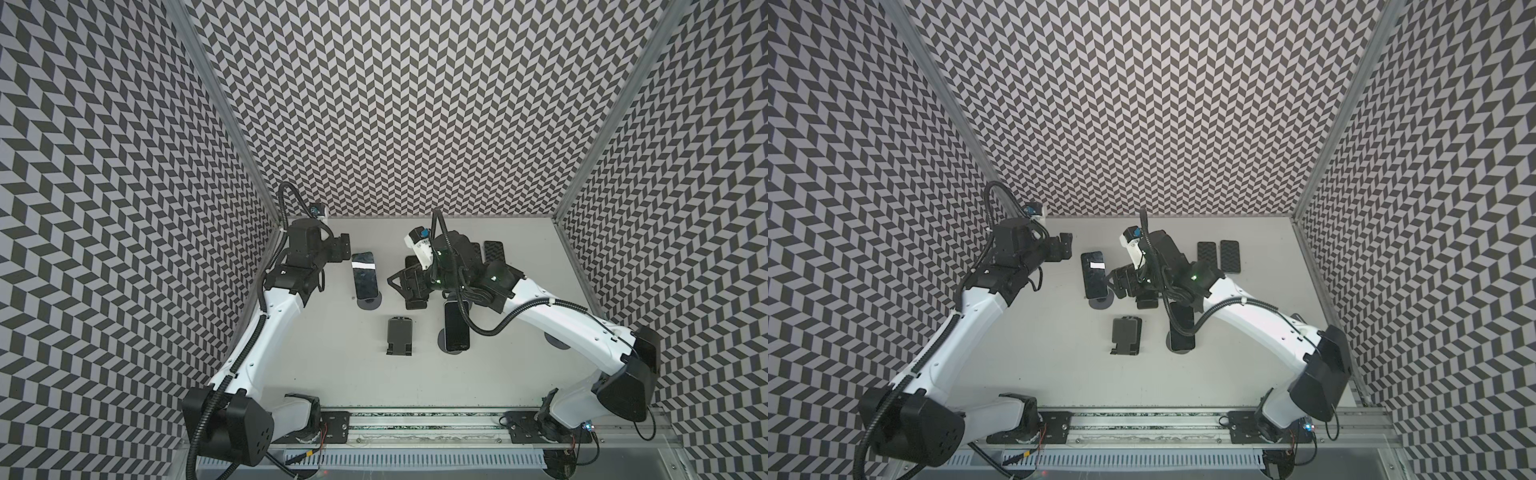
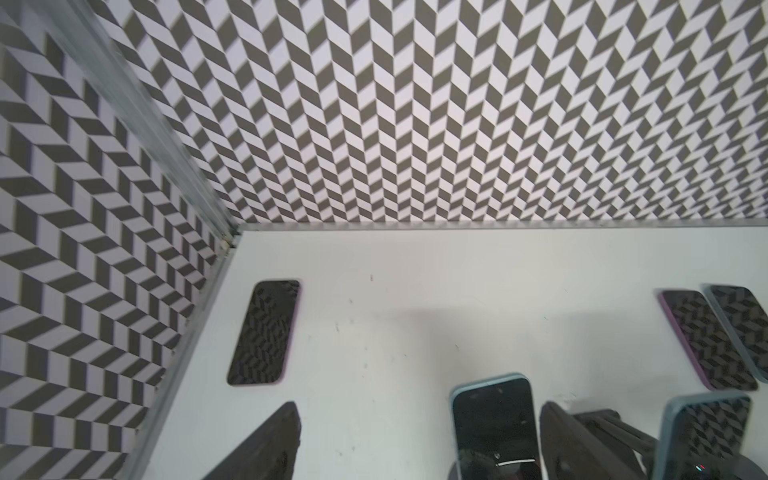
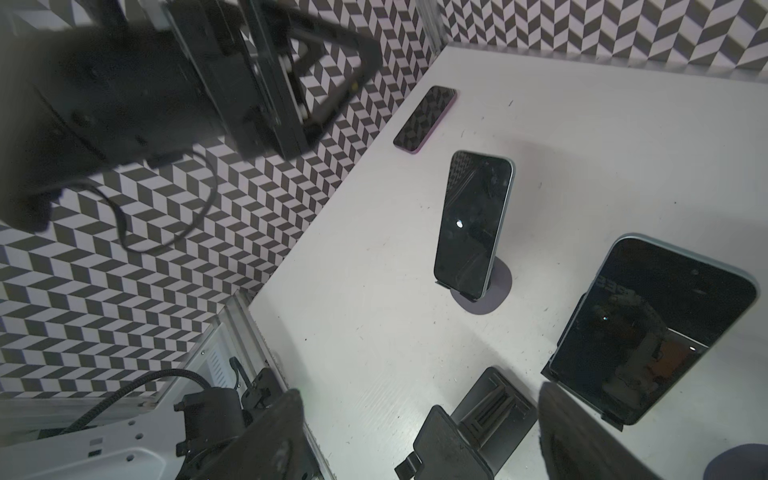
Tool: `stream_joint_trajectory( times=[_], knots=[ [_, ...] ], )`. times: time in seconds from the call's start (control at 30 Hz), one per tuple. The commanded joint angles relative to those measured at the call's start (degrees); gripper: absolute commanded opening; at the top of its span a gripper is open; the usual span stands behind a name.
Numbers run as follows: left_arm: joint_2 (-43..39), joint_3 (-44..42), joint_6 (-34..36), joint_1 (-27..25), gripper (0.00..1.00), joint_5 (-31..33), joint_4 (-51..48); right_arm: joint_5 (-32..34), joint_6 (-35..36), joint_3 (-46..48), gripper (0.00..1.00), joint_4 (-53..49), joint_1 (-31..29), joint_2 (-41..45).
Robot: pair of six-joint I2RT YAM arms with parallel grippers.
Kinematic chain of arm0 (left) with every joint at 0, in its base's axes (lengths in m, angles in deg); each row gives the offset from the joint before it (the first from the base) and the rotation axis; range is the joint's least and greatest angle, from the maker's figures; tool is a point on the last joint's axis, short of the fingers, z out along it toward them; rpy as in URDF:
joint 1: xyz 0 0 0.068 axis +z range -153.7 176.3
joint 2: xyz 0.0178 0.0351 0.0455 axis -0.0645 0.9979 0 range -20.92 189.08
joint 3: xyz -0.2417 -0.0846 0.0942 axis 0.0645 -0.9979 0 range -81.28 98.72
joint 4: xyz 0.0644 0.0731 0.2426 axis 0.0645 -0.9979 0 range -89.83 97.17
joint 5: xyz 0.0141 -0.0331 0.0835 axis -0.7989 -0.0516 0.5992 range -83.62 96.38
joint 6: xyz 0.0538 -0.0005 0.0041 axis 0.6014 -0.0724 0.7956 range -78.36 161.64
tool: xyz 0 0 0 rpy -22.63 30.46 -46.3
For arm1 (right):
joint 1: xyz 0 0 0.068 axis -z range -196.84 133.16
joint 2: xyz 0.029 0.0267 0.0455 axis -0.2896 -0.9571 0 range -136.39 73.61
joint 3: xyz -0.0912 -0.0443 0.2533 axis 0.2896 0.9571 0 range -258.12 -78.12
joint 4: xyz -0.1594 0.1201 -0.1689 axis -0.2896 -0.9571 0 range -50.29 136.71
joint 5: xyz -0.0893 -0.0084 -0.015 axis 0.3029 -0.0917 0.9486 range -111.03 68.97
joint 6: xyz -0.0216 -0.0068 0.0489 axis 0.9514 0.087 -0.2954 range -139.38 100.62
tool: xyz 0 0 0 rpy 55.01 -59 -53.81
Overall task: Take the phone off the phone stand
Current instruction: 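Raise the left gripper back toward the stands while the right shifts nearer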
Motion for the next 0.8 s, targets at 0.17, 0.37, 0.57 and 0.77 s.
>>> stream_joint_trajectory(
  times=[0.17, 0.37, 0.57, 0.77],
  knots=[
    [-8.31, -5.66, -10.28, -14.60, 0.89, 1.51, -6.40, 8.97, 1.76, 3.63, 0.88, 3.78, 0.26, 6.60],
    [-11.13, -10.98, -15.67, -23.07, 0.89, 4.44, -9.59, 6.00, -3.60, 10.52, 0.87, 8.52, 0.26, 10.41],
    [-11.19, -11.85, -20.70, -26.63, 0.89, 4.41, -11.97, 5.12, -4.57, 11.72, 0.87, 7.94, 0.26, 10.12],
    [-11.80, -14.49, -26.64, -33.22, 0.92, 4.71, -11.16, 3.63, -8.00, 14.95, 0.88, 8.80, 0.34, 10.98]
  ],
)
